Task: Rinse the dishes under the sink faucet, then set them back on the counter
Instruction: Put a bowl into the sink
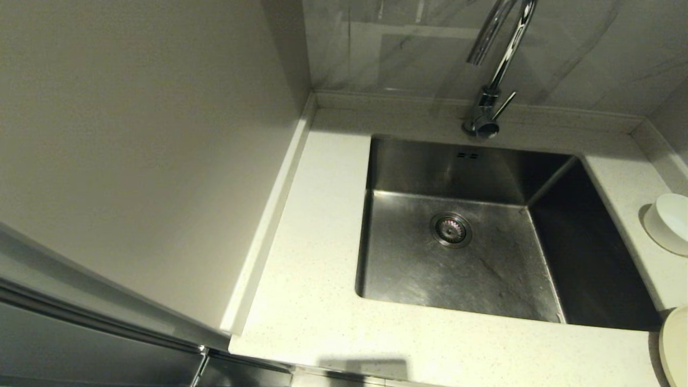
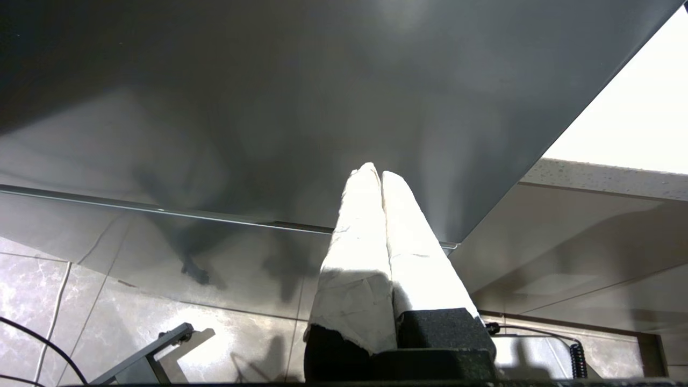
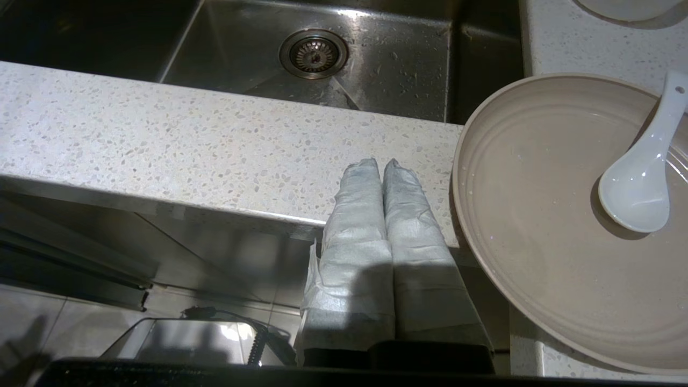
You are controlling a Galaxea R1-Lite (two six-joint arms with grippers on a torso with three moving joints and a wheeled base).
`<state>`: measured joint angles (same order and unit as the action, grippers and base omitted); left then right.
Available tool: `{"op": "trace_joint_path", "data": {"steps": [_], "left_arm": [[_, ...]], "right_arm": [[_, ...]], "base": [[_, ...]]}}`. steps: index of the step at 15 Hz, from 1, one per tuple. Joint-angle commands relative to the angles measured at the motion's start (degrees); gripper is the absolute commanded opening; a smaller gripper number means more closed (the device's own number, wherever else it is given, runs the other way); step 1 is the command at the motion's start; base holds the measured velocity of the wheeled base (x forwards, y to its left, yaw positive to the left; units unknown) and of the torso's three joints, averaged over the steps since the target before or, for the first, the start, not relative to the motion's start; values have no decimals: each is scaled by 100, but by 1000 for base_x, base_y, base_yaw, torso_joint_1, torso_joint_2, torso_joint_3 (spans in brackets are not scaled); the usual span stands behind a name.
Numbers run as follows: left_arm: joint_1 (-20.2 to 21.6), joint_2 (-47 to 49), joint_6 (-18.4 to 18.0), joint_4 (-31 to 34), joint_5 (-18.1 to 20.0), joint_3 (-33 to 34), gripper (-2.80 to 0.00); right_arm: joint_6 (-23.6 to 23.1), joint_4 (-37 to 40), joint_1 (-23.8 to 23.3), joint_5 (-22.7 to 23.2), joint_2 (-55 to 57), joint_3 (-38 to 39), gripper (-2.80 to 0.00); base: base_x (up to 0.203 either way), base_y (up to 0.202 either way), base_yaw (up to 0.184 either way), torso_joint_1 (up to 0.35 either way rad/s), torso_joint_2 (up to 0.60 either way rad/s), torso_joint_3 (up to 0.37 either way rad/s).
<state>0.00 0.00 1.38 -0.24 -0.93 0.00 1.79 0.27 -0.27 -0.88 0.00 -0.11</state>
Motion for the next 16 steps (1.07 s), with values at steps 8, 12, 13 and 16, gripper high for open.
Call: {"op": "trace_joint_path", "data": {"steps": [8, 12, 13, 16], "left_arm": [[0, -18, 3, -2, -4, 0, -280], [0, -18, 3, -2, -4, 0, -280], [0, -18, 3, -2, -4, 0, -280], [0, -18, 3, -2, -4, 0, -280]], "right_arm": [[-12, 43, 0, -9, 0, -24, -280], [39, 26, 0, -62, 0, -15, -280], [16, 27, 0, -63, 0, -15, -280], [25, 76, 0, -70, 0, -271, -280]], "base": [[0, 0, 0, 0, 0, 0], [0, 0, 0, 0, 0, 0], [0, 0, 0, 0, 0, 0], [0, 0, 0, 0, 0, 0]]}}
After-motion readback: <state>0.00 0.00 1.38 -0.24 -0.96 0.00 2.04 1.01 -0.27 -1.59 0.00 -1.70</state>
